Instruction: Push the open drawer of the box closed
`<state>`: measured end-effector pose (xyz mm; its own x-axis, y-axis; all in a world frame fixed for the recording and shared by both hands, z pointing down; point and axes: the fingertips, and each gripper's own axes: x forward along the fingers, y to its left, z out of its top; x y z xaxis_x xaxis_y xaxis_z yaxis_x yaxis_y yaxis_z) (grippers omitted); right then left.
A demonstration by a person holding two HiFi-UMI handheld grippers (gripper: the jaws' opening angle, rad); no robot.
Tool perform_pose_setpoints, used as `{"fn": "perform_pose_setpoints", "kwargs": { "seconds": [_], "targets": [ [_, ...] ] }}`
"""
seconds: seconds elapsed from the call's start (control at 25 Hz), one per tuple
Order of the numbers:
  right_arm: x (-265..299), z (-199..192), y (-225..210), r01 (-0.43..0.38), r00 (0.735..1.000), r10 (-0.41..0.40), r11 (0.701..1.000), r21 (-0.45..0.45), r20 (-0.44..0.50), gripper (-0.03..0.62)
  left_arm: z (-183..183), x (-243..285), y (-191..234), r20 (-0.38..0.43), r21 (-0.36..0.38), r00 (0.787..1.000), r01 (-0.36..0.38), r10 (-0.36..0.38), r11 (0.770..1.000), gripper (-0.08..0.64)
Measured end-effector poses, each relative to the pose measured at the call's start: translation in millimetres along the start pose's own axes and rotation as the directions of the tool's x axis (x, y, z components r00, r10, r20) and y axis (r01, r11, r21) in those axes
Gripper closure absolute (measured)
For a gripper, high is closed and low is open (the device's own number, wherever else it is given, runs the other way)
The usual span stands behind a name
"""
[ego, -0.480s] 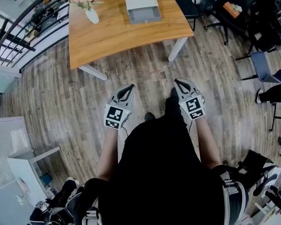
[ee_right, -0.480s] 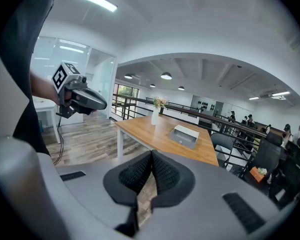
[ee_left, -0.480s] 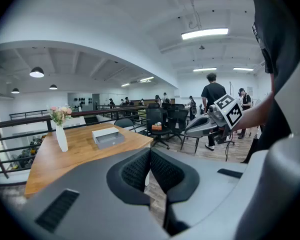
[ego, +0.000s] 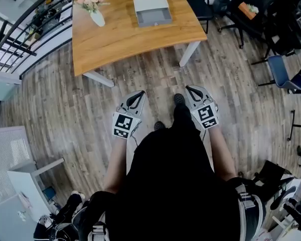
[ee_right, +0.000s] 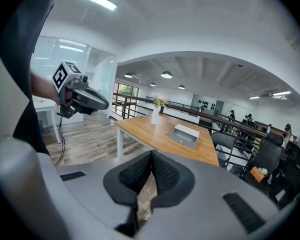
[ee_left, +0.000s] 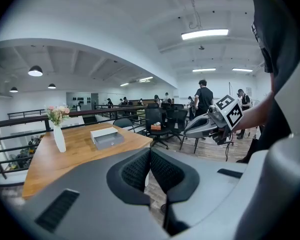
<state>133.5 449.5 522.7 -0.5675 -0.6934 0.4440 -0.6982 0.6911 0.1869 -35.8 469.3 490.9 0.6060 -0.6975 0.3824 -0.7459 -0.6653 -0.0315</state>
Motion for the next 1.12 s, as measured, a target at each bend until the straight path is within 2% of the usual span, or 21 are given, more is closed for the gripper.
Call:
{"fn": "perform_pose_setpoints", "kwargs": {
  "seconds": [0.44, 0.6, 1.12],
  "targets": [
    [32.9, 7.7, -37.1, -0.009, 1.000, 0.009, 1.000, -0.018, -0.019, 0.575, 15.2, 33.9, 25.1, -0.016, -0.021, 1.000, -0.014, 0.013, 1.000, 0.538],
    [48.5, -1.2, -55.5, -0.026, 0.999, 0.026, 1.000, -0.012, -0.031, 0.575, 22.4, 56.2, 33.9, -0.019, -0.031, 1.000, -0.020, 0.019, 0.999, 0.540],
    [101.1, 7.8, -151.9, -0.102, 0.995, 0.102, 0.995, -0.015, -0.013, 0.575, 69.0, 135.6, 69.8, -0.049, -0.041, 0.993, -0.106, 0.104, 0.993, 0.538]
  ]
}}
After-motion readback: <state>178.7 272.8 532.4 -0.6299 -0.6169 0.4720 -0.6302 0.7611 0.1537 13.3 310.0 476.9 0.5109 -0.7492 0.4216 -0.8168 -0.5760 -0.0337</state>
